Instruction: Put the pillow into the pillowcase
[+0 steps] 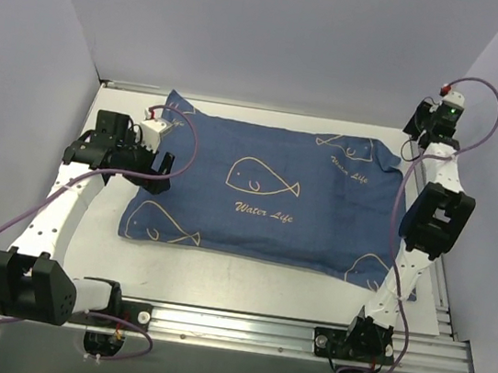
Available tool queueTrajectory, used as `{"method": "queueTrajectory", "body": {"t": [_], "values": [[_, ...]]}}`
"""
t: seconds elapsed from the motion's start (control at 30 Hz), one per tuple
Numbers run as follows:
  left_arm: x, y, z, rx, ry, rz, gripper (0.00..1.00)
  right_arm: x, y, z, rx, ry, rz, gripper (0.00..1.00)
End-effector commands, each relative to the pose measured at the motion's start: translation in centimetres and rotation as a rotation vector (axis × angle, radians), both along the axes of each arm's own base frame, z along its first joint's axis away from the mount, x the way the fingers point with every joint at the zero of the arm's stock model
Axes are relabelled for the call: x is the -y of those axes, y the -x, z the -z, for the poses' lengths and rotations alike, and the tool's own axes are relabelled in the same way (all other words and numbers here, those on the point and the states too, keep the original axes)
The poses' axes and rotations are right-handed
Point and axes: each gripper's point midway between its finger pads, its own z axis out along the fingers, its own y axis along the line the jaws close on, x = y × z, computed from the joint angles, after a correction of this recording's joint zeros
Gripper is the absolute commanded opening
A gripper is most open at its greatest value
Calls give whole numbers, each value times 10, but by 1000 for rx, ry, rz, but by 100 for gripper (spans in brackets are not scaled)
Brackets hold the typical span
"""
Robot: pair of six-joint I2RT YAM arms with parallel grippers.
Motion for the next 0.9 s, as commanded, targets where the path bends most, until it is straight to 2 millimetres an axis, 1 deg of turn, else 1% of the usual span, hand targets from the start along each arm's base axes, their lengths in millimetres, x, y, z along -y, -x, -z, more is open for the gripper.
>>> {"method": "queueTrajectory", "body": {"t": [0.0,0.03,0.1,0.13,0.17,0.2,0.23,0.27,0.3,0.33,0.37,0.4,0.43,0.47,0.53,0.57,0.63,0.67,0.77,0.87], "values": [[1,-4,-13,51,12,14,97,-49,20,-50,10,24,-211,42],[1,-3,-14,54,14,16,98,-59,33,-30,-66,-14,-234,40],[2,-2,-12,53,18,16,97,-73,45,-9,-136,-64,-260,34],[2,-1,-12,50,22,14,97,-79,52,2,-176,-125,-250,31],[2,0,-11,50,24,15,97,-88,55,12,-198,-189,-271,28],[2,1,-10,46,27,13,97,-92,58,19,-219,-237,-267,25],[2,1,-9,43,30,13,97,-98,63,27,-253,-322,-236,22],[2,2,-9,42,29,13,98,-105,62,35,-271,-381,-244,19],[2,2,-8,38,30,10,97,-106,62,39,-284,-426,-226,15],[2,2,-7,37,31,11,97,-110,63,43,-303,-496,-189,14],[2,2,-6,33,32,11,97,-115,63,54,-323,-551,-184,10],[2,1,-8,38,36,12,97,-114,60,55,-320,-572,-165,8],[3,0,-9,41,43,12,97,-113,59,59,-329,-612,-119,7],[4,0,-11,45,52,12,97,-112,58,68,-341,-629,-94,6],[5,-3,-13,52,59,7,97,-103,55,74,-342,-649,-31,6],[5,-3,-13,50,66,3,97,-101,54,87,-360,-686,16,6],[6,-4,-11,42,74,4,97,-91,49,96,-356,-729,85,6],[7,-4,-11,41,79,3,97,-85,49,107,-367,-785,159,8],[7,-5,-13,49,85,0,97,-66,53,125,-372,-749,268,9],[7,-7,-12,42,93,-6,97,-43,57,136,-362,-761,435,15]]}}
